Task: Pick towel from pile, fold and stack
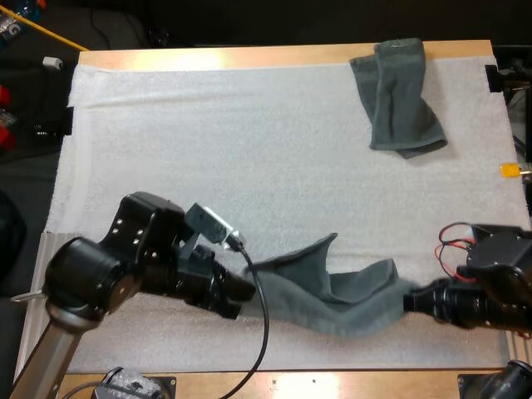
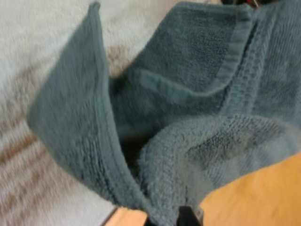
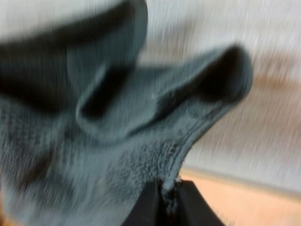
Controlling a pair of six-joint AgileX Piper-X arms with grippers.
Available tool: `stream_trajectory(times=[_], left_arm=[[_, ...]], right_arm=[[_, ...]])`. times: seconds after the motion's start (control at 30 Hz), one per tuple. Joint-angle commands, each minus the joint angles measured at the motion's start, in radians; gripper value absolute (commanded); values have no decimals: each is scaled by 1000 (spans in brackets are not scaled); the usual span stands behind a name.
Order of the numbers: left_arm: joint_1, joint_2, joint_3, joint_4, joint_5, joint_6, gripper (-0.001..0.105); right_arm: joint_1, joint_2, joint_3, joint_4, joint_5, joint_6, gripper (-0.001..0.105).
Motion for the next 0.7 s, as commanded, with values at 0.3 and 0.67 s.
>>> stream_trajectory(times=[0.3, 0.67], left_arm=[[-2, -56, -7, 42, -187, -30, 0], [-2, -59, -7, 140, -117, -28, 0]], right_arm=[[2, -7, -26, 33, -149, -23, 0], [2, -55, -47, 22, -309, 12, 0]])
